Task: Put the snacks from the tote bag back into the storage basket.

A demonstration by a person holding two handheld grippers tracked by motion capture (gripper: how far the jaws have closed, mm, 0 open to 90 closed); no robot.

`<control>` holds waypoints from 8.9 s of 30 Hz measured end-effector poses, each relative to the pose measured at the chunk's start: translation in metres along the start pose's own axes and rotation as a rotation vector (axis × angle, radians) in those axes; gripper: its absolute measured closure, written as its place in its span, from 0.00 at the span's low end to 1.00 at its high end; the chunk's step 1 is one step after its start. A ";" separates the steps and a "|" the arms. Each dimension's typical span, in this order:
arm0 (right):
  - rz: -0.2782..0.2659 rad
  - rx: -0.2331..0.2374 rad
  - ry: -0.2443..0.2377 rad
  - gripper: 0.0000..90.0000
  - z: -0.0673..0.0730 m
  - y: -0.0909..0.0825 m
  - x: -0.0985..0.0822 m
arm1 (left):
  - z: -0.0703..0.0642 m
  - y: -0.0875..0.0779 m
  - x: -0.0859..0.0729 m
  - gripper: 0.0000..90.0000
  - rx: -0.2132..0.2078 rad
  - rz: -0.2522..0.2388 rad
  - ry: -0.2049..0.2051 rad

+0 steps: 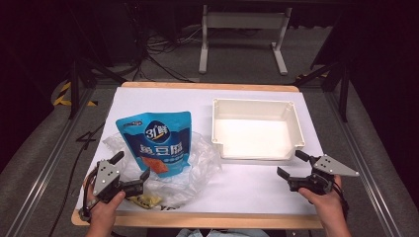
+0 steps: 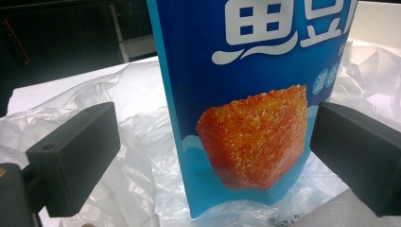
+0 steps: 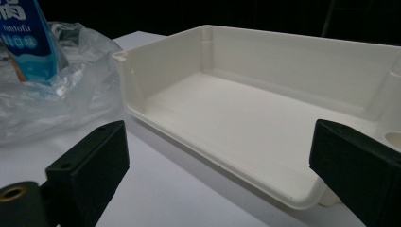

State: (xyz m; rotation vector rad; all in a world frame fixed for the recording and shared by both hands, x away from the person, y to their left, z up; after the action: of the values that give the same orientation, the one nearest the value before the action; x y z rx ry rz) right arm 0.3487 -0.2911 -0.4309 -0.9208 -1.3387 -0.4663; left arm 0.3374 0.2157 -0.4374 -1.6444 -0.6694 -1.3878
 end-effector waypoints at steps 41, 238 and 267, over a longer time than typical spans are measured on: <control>-0.009 0.101 -0.079 0.18 0.027 0.011 0.056 | 0.002 -0.002 0.000 0.03 0.021 -0.002 -0.021; -0.133 0.659 -0.257 0.60 0.205 0.201 0.169 | 0.008 -0.005 0.003 0.03 0.009 -0.026 -0.022; -0.151 0.583 -0.242 0.60 0.150 0.172 0.200 | 0.007 -0.002 0.001 0.03 0.012 -0.019 -0.022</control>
State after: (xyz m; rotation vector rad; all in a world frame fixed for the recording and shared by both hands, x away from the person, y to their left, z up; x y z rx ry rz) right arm 0.4290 -0.0315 -0.2963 -0.4000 -1.6514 -0.0602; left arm 0.3397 0.2225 -0.4362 -1.6504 -0.7067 -1.3784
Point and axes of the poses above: each handheld gripper's, and its own axes: y roughly forward along the jaws, x roughly out of its top, z roughly to its left, the point moved 5 cm from there along y, roughly forward along the jaws, and after that the axes turned 3 degrees about -y, right-handed, at the moved point
